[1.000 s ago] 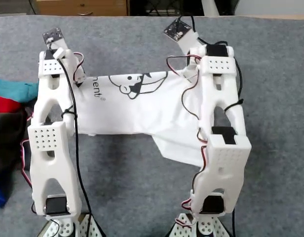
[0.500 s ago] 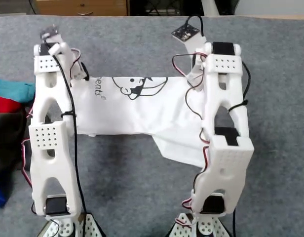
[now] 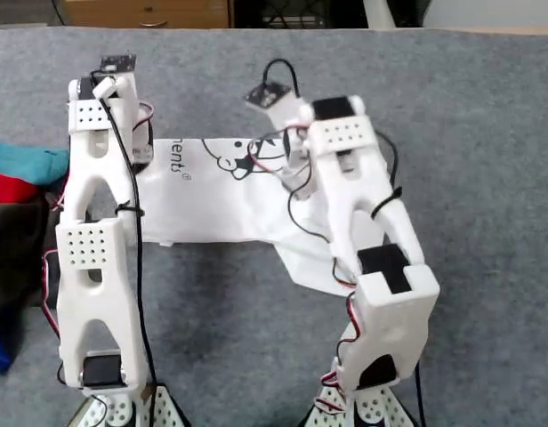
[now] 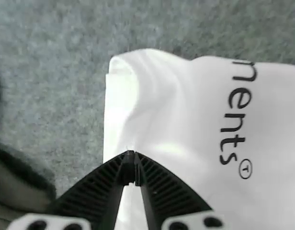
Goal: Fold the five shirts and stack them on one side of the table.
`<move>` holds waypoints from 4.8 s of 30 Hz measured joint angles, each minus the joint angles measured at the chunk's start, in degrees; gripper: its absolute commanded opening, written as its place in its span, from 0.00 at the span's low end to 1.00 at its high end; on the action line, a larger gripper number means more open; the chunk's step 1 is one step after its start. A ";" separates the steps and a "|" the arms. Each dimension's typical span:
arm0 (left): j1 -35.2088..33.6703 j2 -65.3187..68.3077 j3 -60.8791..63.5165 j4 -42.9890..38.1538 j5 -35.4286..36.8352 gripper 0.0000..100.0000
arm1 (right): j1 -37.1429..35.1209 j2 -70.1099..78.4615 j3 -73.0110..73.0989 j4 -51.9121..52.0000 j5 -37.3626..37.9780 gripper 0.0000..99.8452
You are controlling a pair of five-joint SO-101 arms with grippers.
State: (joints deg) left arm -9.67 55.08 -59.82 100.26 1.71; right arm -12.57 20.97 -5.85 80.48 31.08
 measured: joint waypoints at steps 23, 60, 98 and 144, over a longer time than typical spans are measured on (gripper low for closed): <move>-2.55 -40.44 69.01 -26.90 -0.62 0.03 | -0.26 -21.89 37.54 -11.78 -0.53 0.01; -2.73 -65.05 102.68 -39.82 -0.62 0.03 | -2.29 -40.53 56.88 -17.05 9.14 0.01; -3.34 -14.95 36.04 -29.71 10.81 0.03 | 11.25 -41.85 44.66 -10.99 9.58 0.01; -8.18 4.48 -16.44 -2.55 2.81 0.23 | 21.19 6.77 3.52 -19.34 10.20 0.01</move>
State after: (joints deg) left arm -17.85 59.56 -76.26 97.71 4.53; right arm 8.62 27.74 -2.33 61.14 41.27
